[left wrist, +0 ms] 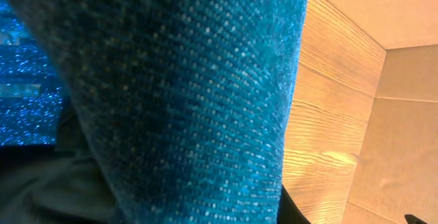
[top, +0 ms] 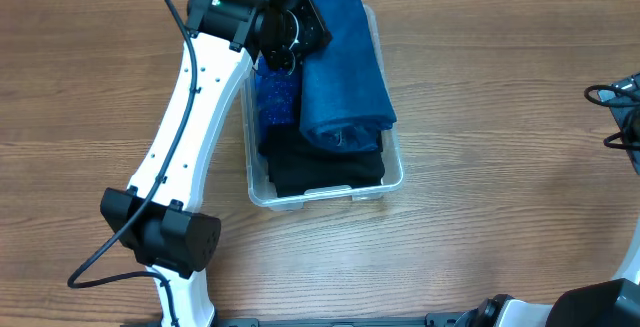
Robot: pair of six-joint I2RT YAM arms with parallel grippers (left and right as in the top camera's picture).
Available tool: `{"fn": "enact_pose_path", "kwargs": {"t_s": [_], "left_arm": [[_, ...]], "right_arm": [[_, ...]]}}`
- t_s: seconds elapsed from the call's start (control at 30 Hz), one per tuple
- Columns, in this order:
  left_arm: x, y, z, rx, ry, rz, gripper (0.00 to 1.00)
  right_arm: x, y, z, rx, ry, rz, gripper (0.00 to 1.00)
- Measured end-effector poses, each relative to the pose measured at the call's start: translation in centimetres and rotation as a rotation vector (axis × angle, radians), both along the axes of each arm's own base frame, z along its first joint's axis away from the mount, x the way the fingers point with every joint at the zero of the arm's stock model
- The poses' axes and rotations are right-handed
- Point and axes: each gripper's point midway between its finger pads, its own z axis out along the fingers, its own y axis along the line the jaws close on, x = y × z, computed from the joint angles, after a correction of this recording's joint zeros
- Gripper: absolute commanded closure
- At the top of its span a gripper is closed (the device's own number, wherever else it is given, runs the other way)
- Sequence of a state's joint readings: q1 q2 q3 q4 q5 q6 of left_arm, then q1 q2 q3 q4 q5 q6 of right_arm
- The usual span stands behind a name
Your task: Pack container
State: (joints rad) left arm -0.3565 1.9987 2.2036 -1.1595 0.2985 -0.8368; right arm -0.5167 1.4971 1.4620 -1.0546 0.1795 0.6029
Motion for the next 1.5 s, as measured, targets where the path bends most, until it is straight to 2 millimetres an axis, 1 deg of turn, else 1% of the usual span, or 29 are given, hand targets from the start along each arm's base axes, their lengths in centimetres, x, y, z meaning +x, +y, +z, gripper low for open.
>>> {"fn": "enact_pose_path", "kwargs": {"t_s": [0.27,0.43,0.63,0.7,0.8,0.97,1.03,1.07,1.1,1.13,1.17,1.23,1.3,1.33,1.37,1.4,1.47,1.5], "left_arm": [[0.2,-1.7,0.4,-0.02,-0.036,-0.033,0.96],[0.4,-2.2,-0.7,-0.013,-0.016,-0.041,0.96],[0.6,-2.2,-2.3,0.002,0.022,-0.039,0.95],[0.5,-2.1,-2.5,0.007,0.031,-0.038,0.91],[0.4,-2.0,-2.6,0.01,0.039,-0.037,0.91],[-0.2,-1.0,-3.2,0.031,0.081,-0.023,0.91],[-0.4,-0.6,-3.4,0.04,0.098,-0.015,0.89],[-0.4,-0.5,-3.5,0.041,0.1,-0.014,0.78],[-0.5,-0.2,-3.6,0.046,0.11,-0.008,0.73],[-0.6,-0.1,-3.7,0.049,0.115,-0.007,0.71],[-0.6,0.2,-3.7,0.053,0.12,-0.007,0.66],[-0.8,0.5,-3.9,0.062,0.13,-0.011,0.48],[-1.0,0.9,-4.1,0.071,0.138,-0.018,0.4],[-1.1,1.0,-4.1,0.073,0.14,-0.023,0.31],[-1.1,1.1,-4.1,0.076,0.138,-0.028,0.18],[-1.1,1.1,-4.1,0.082,0.133,-0.04,0.1],[-1.2,1.1,-4.1,0.089,0.131,-0.054,0.0],[-1.3,1.2,-4.1,0.093,0.128,-0.06,0.0]], "right_arm": [[0.0,0.0,0.0,0.0,0.0,0.0,0.0],[0.0,0.0,0.0,0.0,0.0,0.0,0.0],[0.0,0.0,0.0,0.0,0.0,0.0,0.0],[0.0,0.0,0.0,0.0,0.0,0.0,0.0],[0.0,0.0,0.0,0.0,0.0,0.0,0.0],[0.0,0.0,0.0,0.0,0.0,0.0,0.0],[0.0,0.0,0.0,0.0,0.0,0.0,0.0],[0.0,0.0,0.0,0.0,0.0,0.001,0.0],[0.0,0.0,0.0,0.0,0.0,0.0,0.0],[0.0,0.0,0.0,0.0,0.0,0.0,0.0],[0.0,0.0,0.0,0.0,0.0,0.0,0.0],[0.0,0.0,0.0,0.0,0.0,0.0,0.0],[0.0,0.0,0.0,0.0,0.0,0.001,0.0],[0.0,0.0,0.0,0.0,0.0,0.0,0.0],[0.0,0.0,0.0,0.0,0.0,0.0,0.0],[0.0,0.0,0.0,0.0,0.0,0.0,0.0],[0.0,0.0,0.0,0.0,0.0,0.0,0.0],[0.0,0.0,0.0,0.0,0.0,0.0,0.0]]}}
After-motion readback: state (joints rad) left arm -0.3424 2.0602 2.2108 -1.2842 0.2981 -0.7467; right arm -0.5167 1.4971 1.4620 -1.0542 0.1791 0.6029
